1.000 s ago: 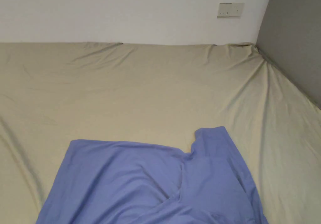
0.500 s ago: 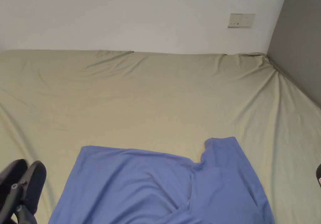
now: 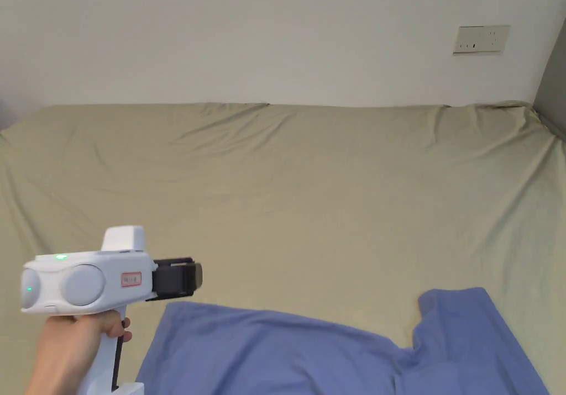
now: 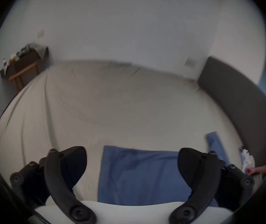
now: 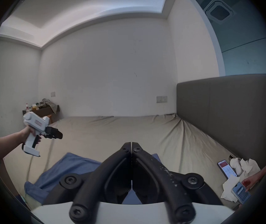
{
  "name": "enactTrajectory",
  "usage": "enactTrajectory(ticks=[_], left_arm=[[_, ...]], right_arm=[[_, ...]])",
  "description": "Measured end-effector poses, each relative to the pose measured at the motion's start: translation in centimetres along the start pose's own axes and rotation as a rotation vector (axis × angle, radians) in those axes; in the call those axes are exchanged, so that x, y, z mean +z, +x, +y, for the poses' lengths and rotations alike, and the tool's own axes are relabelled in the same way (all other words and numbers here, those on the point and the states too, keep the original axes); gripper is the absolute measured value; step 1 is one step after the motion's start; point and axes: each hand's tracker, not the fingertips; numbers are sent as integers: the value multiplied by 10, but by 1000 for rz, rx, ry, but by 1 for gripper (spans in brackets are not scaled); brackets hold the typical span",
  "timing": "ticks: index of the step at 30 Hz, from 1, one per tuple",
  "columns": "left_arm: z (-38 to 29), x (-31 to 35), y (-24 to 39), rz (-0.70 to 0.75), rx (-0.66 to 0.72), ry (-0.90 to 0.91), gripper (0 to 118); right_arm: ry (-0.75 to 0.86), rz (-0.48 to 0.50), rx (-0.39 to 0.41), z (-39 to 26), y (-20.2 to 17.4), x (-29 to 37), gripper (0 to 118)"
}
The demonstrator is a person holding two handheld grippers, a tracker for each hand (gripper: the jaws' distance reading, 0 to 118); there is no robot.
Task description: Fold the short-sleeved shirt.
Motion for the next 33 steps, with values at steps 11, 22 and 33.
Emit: enactTrajectory(ticks=[11,22,33], left_arm=[[-32,-107,-15,65,4,-155,61],[-52,-13,8,-105,-20,-25,2],[-74,34,16,-120,-61,32,2]], right_arm=[[-201,-19,12,-42,21,-82,4],[-713,-117,-45,-97,120,-306,107],[-737,-46,1,-120,92,-302,0]])
